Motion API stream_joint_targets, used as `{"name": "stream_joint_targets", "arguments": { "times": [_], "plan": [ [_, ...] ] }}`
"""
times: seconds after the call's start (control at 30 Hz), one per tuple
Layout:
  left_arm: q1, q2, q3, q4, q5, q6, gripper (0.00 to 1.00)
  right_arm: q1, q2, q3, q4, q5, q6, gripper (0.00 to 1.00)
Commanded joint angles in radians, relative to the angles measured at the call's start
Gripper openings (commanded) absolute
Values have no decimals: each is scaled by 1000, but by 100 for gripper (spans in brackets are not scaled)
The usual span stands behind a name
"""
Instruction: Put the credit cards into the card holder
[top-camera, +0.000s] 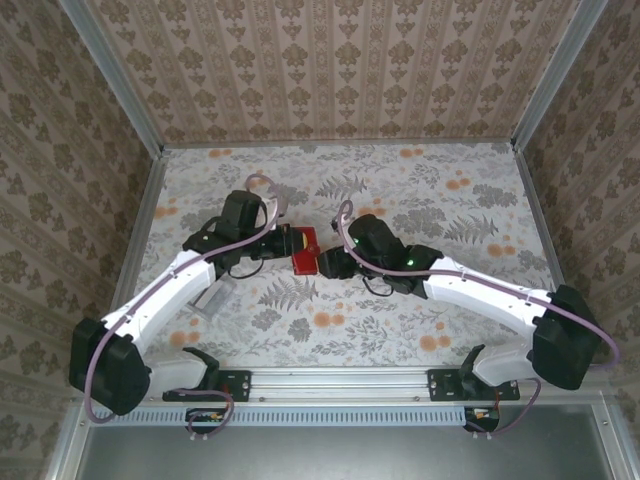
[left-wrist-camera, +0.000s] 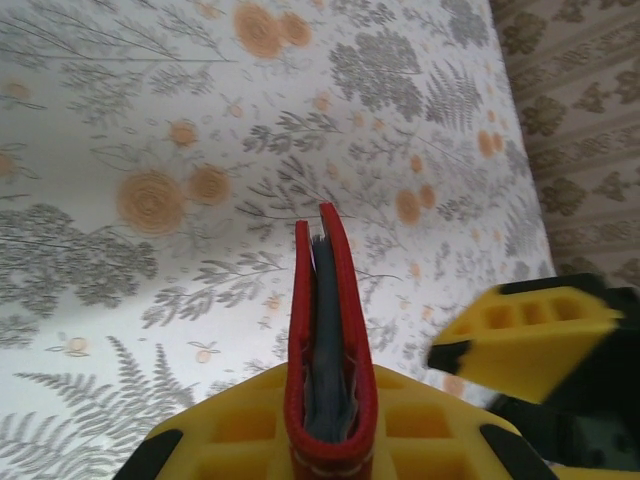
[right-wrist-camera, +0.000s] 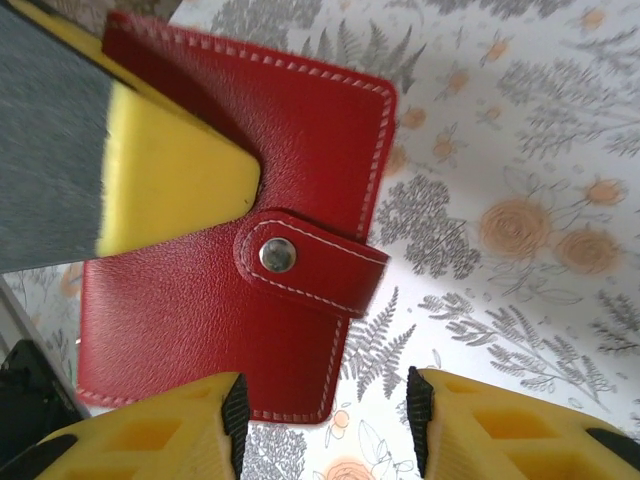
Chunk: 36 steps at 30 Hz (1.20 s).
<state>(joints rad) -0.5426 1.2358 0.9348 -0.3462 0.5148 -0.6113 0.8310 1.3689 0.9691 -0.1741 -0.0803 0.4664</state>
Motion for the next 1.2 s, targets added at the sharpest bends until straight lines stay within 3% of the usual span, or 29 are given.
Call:
{"name": "stream_joint_targets", "arguments": {
  "times": [0.0, 0.23, 0.5, 0.63, 0.73, 0.9, 1.17],
  "plan": [
    [-2, 32, 1, 81, 150, -57, 0, -1, 15, 19, 39, -86, -8, 52],
    [-2, 54, 8, 74, 167, -69, 0, -3, 4, 7, 41, -30, -2, 56],
    [-3, 83, -32, 184, 269, -158, 0, -1, 15, 27, 14, 136, -35, 53],
    [-6, 102, -24, 166, 276, -154, 0, 0, 46, 53, -8, 210, -41, 46],
    [-2, 107, -17, 151, 270, -147, 0, -1, 63, 53, -10, 217, -41, 29],
    [10, 112, -25, 138, 241, -136, 0, -2, 61, 28, -11, 214, -23, 10],
    [26, 151, -11, 85, 189, -91, 0, -37, -10, -45, -27, 252, 15, 0]
  ]
}}
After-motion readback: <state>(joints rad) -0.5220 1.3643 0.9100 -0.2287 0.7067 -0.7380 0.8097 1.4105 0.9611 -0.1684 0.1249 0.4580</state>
